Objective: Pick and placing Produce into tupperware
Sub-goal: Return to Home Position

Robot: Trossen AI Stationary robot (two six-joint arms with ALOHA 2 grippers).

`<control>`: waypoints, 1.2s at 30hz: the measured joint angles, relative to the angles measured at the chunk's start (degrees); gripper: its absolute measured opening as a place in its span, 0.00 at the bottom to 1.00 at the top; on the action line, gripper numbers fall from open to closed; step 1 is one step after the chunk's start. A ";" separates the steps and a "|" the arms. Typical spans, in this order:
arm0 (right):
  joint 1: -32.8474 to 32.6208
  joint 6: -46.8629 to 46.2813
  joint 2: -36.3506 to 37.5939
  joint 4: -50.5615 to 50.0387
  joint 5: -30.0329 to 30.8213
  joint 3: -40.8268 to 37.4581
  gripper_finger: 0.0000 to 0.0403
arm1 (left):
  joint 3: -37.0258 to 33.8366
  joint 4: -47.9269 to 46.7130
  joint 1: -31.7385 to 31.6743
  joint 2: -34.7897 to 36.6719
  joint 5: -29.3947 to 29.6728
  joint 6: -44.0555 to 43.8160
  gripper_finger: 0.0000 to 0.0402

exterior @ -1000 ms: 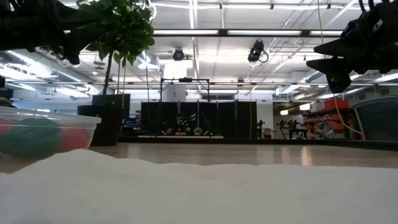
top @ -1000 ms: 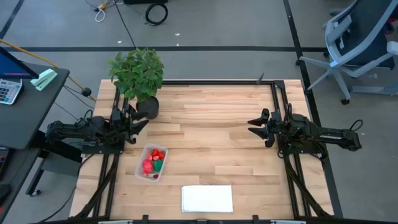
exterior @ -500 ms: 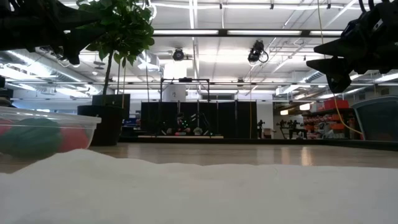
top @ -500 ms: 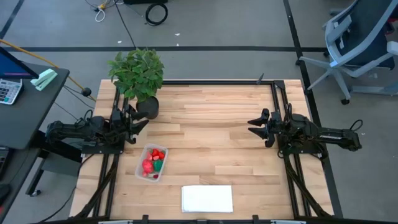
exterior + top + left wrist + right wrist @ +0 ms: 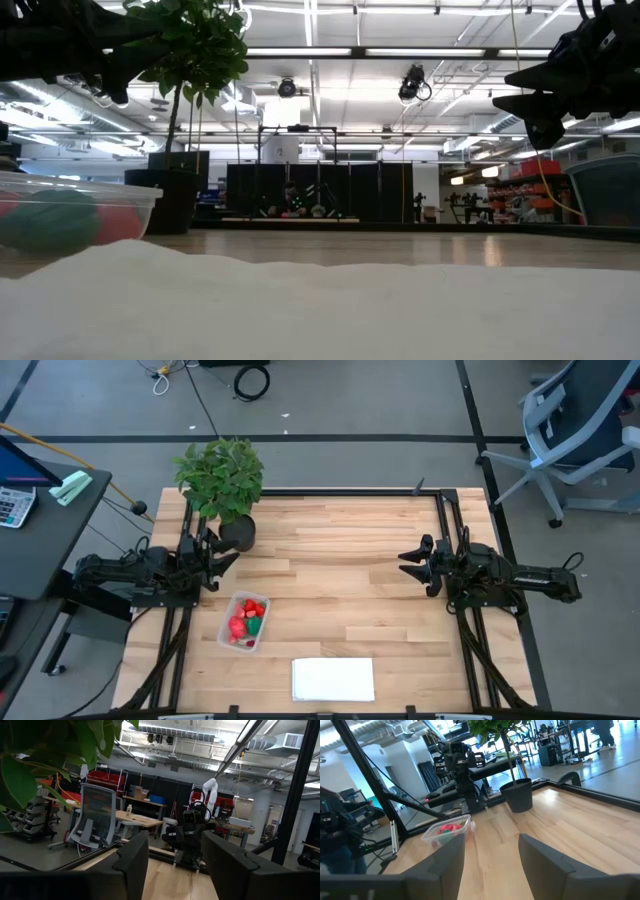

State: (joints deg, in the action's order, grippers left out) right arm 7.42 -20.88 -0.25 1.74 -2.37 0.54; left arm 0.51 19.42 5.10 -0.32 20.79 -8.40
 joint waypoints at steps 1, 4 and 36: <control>0.01 0.01 0.00 0.00 0.00 0.00 0.48 | 0.00 0.00 0.00 0.00 -0.01 0.00 0.48; 0.01 0.00 0.00 -0.02 0.00 0.00 0.48 | 0.00 0.00 0.00 0.00 0.00 0.02 0.48; 0.02 0.00 0.00 0.00 0.00 0.00 0.48 | 0.00 -0.01 0.00 0.00 0.00 0.00 0.47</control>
State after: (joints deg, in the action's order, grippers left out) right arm 7.44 -20.88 -0.25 1.73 -2.37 0.54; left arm 0.51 19.41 5.10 -0.32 20.80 -8.40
